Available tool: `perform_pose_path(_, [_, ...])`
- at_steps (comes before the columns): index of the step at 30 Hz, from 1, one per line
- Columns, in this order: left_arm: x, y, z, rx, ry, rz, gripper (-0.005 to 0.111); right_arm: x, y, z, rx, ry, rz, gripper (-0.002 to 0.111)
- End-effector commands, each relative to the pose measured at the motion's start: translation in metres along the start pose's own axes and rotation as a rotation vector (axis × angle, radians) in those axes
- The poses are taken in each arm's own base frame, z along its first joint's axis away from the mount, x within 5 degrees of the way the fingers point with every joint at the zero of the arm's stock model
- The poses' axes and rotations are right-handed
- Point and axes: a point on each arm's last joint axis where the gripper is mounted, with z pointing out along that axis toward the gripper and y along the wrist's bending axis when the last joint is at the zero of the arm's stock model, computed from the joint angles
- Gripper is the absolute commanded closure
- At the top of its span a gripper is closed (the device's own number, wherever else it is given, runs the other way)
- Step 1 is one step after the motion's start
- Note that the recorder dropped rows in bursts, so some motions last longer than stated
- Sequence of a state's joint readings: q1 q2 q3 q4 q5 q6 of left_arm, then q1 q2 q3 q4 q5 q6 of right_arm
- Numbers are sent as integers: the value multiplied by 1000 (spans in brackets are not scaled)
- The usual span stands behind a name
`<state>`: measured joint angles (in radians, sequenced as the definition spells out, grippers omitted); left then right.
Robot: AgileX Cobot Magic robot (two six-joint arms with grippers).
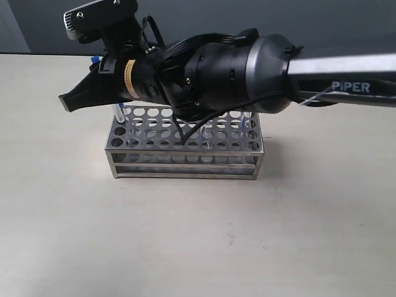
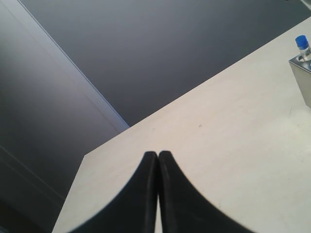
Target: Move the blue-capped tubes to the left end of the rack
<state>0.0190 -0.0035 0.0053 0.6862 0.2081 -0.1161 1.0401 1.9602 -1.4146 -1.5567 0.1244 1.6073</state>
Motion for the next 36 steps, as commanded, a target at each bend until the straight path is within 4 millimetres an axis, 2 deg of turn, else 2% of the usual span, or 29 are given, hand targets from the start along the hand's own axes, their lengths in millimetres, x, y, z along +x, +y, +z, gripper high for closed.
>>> perform_pose_path(1, [-2,1,0,1,-5,-6,106,12,-2,10,8,23,-50,109])
perform_pose_path(6, [-2,1,0,1,-5,-6,106,15,-6,14,55,19,-99,109])
perform_pose_path(10, [-2,1,0,1,-5,-6,106,10,-8,13,82,-3,-58,109])
perform_pose_path(12, [-2,1,0,1,-5,-6,106,1,-9,7,84,-27,-76,109])
perform_pose_path(18, [-2,1,0,1,-5,-6,106,-24,-12,-14,131,-80,-375,109])
perform_pose_path(21, [-2,1,0,1,-5,-6,106,-40,-22,-31,244,-107,-509,109])
perform_pose_path(24, [-2,1,0,1,-5,-6,106,-40,-33,-38,352,-9,-661,109])
perform_pose_path(25, [-2,1,0,1,-5,-6,106,-33,-36,-39,356,94,-732,109])
perform_pose_path(28, [-2,1,0,1,-5,-6,106,-15,-32,-39,215,302,-770,109])
perform_pose_path(29, [-2,1,0,2,-9,-6,106,-12,-26,-41,131,355,-740,109])
perform_pose_path(31, [-2,1,0,2,-9,-6,106,-15,-16,-40,49,295,-620,109])
perform_pose_path(34, [-2,1,0,2,-9,-6,106,-34,-20,-34,-33,15,-323,109])
perform_pose_path(36, [-2,1,0,2,-9,-6,106,-35,-29,-32,-36,-104,-238,109])
